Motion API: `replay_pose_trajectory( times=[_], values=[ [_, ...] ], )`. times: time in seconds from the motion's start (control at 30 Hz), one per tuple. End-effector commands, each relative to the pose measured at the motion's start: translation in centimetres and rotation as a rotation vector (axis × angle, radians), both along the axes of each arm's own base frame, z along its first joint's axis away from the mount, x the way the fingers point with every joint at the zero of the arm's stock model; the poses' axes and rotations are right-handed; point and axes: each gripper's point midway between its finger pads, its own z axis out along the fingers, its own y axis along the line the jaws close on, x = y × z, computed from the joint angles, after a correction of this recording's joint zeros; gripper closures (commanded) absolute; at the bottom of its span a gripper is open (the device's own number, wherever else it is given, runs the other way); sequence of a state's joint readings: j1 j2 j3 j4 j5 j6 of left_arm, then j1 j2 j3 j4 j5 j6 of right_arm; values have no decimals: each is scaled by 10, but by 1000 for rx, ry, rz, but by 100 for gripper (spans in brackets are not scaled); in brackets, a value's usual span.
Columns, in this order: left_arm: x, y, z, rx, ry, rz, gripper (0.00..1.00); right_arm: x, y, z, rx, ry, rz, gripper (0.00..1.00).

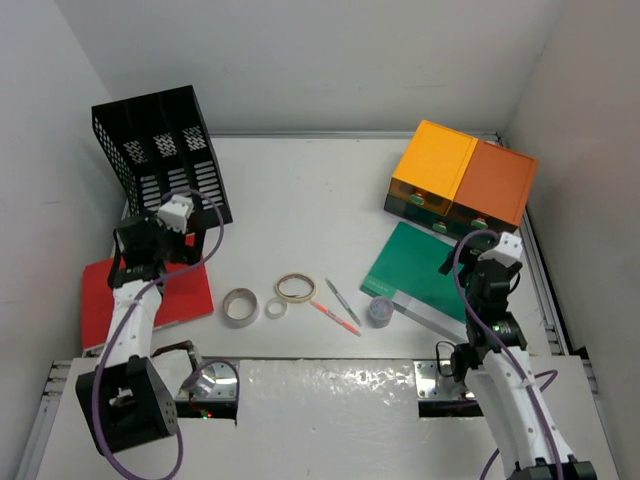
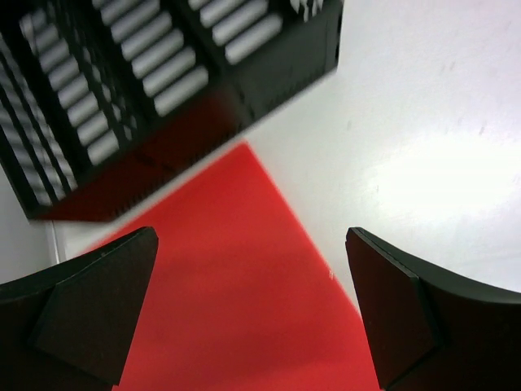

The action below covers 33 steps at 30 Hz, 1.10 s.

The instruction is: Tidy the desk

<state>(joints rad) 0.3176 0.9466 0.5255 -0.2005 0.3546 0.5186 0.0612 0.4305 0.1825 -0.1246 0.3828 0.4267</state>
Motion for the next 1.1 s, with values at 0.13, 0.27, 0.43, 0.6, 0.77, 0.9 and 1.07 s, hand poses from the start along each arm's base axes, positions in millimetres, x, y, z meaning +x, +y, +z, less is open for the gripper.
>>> replay_pose_trajectory(
  times=[0.13, 0.27, 0.43, 0.6, 0.77, 0.9, 1.07],
  values=[
    [37, -37, 16, -8, -32, -73, 1, 28, -19, 72, -29, -72, -122, 21],
    [33, -42, 11, 2, -44, -91, 2, 46, -30, 76, -26, -70, -210, 26],
    [27, -46, 18, 2, -91, -106, 2, 63, -48, 72, -88, 9, -330, 23],
    [24, -45, 14, 8, -87, -103, 2, 73, -56, 73, -122, 10, -383, 25],
    [24, -47, 11, 4, -77, -113, 2, 90, -57, 69, -163, 31, -362, 27],
    [23, -47, 11, 7, -78, -118, 2, 107, -48, 66, -163, 43, -294, 29],
    [23, -46, 10, 9, -72, -112, 2, 118, -43, 65, -143, 42, -265, 29]
  ],
)
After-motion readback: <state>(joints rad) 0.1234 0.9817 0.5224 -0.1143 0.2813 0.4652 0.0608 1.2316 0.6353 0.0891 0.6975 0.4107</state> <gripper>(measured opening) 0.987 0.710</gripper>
